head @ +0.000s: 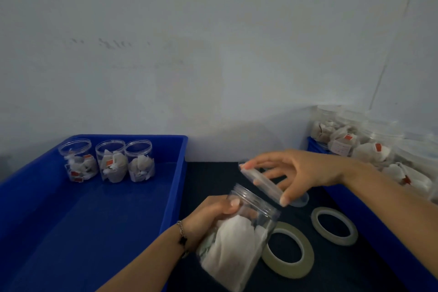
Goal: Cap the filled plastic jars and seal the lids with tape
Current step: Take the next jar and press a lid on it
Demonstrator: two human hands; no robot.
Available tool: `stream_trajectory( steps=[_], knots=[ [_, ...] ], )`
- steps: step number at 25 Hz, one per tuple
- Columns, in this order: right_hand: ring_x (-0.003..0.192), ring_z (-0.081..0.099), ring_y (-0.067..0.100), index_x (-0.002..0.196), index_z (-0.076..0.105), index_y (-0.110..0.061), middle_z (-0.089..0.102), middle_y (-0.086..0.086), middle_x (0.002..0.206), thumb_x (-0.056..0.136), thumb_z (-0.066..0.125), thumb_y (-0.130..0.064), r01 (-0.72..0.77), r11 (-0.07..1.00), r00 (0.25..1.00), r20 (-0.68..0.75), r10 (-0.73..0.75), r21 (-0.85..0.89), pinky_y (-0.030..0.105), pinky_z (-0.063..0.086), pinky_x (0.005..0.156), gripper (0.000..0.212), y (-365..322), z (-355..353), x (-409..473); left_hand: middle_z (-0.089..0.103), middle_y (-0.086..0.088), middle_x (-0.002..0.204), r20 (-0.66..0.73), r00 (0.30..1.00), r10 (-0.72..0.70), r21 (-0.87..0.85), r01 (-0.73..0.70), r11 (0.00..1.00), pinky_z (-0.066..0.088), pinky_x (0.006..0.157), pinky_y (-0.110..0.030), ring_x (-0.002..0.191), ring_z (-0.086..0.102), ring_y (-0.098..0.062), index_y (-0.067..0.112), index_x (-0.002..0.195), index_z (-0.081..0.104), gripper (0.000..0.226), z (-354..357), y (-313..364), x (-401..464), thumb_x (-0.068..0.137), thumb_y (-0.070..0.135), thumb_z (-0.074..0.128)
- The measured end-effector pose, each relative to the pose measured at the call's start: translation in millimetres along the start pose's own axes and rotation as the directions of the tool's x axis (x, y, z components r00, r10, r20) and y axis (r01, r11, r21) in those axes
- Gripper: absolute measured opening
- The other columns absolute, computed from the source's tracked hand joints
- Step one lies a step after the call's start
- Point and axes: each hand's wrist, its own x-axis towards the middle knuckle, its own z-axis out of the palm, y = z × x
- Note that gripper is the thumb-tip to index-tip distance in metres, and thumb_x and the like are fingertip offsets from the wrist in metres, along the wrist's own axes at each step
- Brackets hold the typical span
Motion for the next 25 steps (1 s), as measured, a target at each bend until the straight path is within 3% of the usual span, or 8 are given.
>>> stream_trajectory(
  steps=[5,9,12,14,16,20,22,25],
  knots=[
    [0.128,0.049,0.015,0.134,0.046,-0.046,0.044,-0.022,0.141,0.076,0.074,-0.006,-0.023,0.997,0.998,0.054,0.027,-0.067,0.036,0.052,0.094,0.075,-2.0,13.0,13.6,0.062,-0.02,0.117,-0.043,0.999,0.014,0.074,-0.011,0.997,0.047,0.097,-0.046,0.109,0.058,-0.04,0.002,0.12,0.058,0.072,0.3,3.4,-3.5,0.071,0.053,0.062],
    [0.121,0.055,0.011,0.131,0.046,-0.053,0.045,-0.025,0.138,0.075,0.074,-0.011,-0.086,0.989,0.996,0.016,0.089,-0.118,0.027,0.054,0.087,0.075,-4.2,16.2,15.8,0.068,-0.01,0.103,-0.052,0.999,-0.009,0.095,0.014,0.995,0.053,0.08,-0.029,0.092,0.065,-0.024,0.009,0.109,0.064,0.081,2.7,5.1,-7.1,0.05,0.063,0.078],
    [0.115,0.058,0.005,0.132,0.044,-0.055,0.044,-0.024,0.139,0.076,0.074,-0.018,-0.144,0.973,0.989,0.008,0.148,-0.18,0.022,0.054,0.082,0.073,-8.3,17.9,17.0,0.071,-0.005,0.099,-0.085,0.996,-0.019,0.139,0.031,0.99,0.052,0.074,-0.023,0.089,0.067,-0.018,0.015,0.104,0.067,0.062,5.5,5.3,-6.8,0.057,0.054,0.076],
    [0.105,0.063,0.003,0.133,0.043,-0.053,0.051,-0.018,0.133,0.079,0.072,-0.035,-0.252,0.935,0.967,-0.026,0.254,-0.248,0.022,0.055,0.078,0.064,-9.2,23.1,22.3,0.072,0.0,0.095,-0.103,0.994,-0.025,0.202,0.045,0.978,0.051,0.073,-0.02,0.087,0.068,-0.013,0.022,0.098,0.07,0.041,8.3,4.0,-6.6,0.065,0.045,0.075],
    [0.089,0.07,0.015,0.131,0.05,-0.04,0.063,-0.007,0.118,0.081,0.056,-0.063,-0.396,0.852,0.918,-0.129,0.375,-0.342,0.022,0.056,0.07,0.055,-0.6,35.4,32.8,0.072,0.005,0.095,-0.132,0.991,-0.028,0.33,0.071,0.941,0.053,0.079,-0.025,0.088,0.068,-0.009,0.028,0.096,0.07,0.031,10.5,1.0,-5.8,0.069,0.041,0.077],
    [0.062,0.071,0.021,0.12,0.055,-0.019,0.072,0.01,0.087,0.074,0.014,-0.087,-0.669,0.633,0.743,-0.312,0.593,-0.39,0.027,0.058,0.067,0.092,14.3,60.2,47.4,0.069,0.01,0.104,-0.115,0.993,-0.034,0.452,0.083,0.888,0.053,0.09,-0.032,0.095,0.066,-0.006,0.035,0.108,0.062,0.05,16.8,-1.7,-5.5,0.062,0.046,0.076],
    [0.065,0.072,0.022,0.128,0.052,-0.022,0.07,0.013,0.097,0.062,0.013,-0.092,-0.676,0.666,0.736,-0.258,0.625,-0.316,0.029,0.059,0.07,0.104,7.4,51.8,42.2,0.069,0.012,0.103,-0.089,0.996,-0.023,0.433,0.06,0.899,0.052,0.087,-0.028,0.094,0.066,-0.004,0.037,0.106,0.064,0.044,21.7,-1.4,-6.3,0.064,0.044,0.076],
    [0.087,0.068,0.013,0.14,0.035,-0.04,0.058,0.005,0.126,0.059,0.025,-0.092,-0.524,0.799,0.852,-0.177,0.493,-0.296,0.02,0.056,0.068,0.097,-3.5,43.6,32.6,0.069,0.009,0.106,-0.155,0.988,-0.003,0.386,0.063,0.92,0.052,0.089,-0.031,0.097,0.065,-0.005,0.028,0.111,0.062,0.044,20.9,-2.0,-6.2,0.07,0.033,0.077]
  ],
)
